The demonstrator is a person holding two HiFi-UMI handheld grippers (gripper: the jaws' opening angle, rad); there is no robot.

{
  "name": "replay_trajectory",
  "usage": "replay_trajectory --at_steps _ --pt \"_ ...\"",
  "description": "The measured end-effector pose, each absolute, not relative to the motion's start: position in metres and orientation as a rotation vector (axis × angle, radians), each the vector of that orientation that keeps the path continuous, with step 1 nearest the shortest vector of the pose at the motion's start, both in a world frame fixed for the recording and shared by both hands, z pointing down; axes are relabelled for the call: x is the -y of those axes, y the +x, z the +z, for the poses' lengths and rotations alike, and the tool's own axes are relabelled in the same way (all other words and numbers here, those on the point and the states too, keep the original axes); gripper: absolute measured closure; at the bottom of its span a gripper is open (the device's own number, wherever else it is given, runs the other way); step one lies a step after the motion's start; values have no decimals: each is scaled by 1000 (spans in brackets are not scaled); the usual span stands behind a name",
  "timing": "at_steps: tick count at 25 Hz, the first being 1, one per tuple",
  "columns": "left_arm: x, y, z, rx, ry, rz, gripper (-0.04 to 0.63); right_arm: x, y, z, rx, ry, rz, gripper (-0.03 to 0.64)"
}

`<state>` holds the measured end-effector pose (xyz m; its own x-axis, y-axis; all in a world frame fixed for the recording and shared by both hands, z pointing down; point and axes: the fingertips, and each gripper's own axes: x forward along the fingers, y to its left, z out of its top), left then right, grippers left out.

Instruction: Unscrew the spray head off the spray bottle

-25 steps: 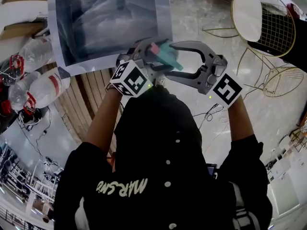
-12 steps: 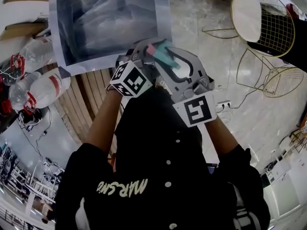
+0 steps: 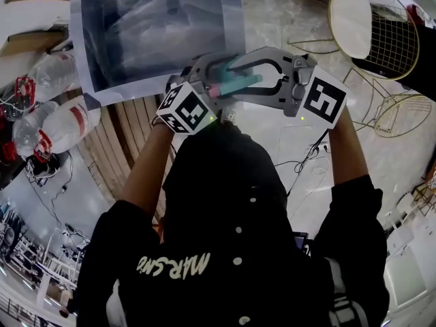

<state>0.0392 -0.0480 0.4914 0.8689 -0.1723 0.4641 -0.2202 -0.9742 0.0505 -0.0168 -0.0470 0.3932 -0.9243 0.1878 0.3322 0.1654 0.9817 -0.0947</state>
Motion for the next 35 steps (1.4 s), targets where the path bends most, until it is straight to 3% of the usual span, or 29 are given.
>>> replay_trajectory --at_steps 3,11,35 --pt "47 39 492 311 2947 731 207 56 -7 389 2826 -14 160 337" --pt "48 39 491 321 2946 736 207 54 35 350 2736 1088 243 356" --pt "44 33 504 360 2924 801 207 51 -26 387 2604 994 279 264"
